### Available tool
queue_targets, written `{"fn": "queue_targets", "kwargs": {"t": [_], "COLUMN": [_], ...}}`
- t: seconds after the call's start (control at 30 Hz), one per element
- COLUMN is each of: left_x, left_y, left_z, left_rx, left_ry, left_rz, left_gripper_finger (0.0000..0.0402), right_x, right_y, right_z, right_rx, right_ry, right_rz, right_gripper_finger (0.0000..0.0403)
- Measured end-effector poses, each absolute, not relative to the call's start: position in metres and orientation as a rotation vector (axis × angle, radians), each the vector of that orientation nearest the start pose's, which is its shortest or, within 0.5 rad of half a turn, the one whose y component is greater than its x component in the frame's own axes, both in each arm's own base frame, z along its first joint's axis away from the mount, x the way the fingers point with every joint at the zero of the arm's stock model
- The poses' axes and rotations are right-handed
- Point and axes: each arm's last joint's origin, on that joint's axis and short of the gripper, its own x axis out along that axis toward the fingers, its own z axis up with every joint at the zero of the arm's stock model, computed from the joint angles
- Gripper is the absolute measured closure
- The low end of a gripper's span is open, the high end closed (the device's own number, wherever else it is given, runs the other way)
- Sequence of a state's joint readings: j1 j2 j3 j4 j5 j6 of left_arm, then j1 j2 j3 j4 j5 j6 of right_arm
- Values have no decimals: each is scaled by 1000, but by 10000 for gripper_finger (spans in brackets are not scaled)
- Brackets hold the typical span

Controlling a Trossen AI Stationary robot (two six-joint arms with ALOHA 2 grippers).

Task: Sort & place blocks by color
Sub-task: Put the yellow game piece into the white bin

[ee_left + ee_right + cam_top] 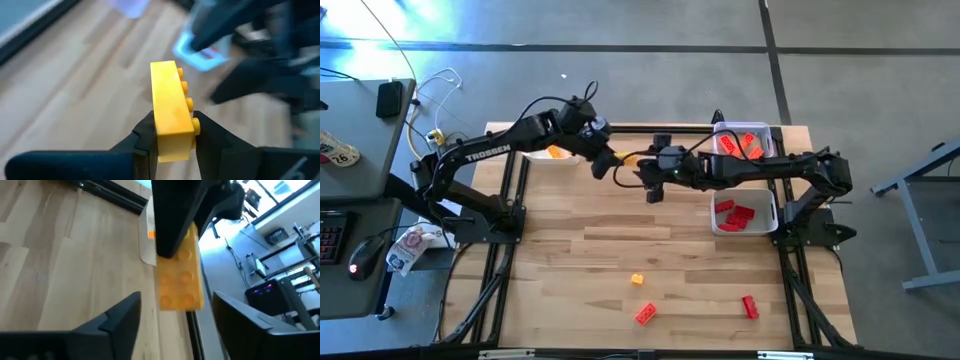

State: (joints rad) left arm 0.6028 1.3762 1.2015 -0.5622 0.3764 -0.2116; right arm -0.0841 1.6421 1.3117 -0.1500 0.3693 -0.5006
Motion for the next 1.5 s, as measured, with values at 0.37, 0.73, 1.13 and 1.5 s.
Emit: {"fn": "queue_targets", "kwargs": {"t": [0.37,0.73,1.13,1.5], "left_x": [226,199,170,162], "left_y": [158,165,185,200], "left_z": [300,287,253,243], "left_rx": [-344,-206,-361,-488], "left_ry": [919,1135,1196,1205], "left_rz": [697,1084,1166,1152], "left_gripper_finger": [329,330,329,328], "right_x": [362,361,360,335], "right_y": [-36,-24,19,46], "right_z": [283,279,278,260], "right_rx": [-312,-78,-73,20], "right_ry": [724,727,738,1061], "right_rz": [-167,117,259,186], "right_gripper_finger": [148,147,147,146]}}
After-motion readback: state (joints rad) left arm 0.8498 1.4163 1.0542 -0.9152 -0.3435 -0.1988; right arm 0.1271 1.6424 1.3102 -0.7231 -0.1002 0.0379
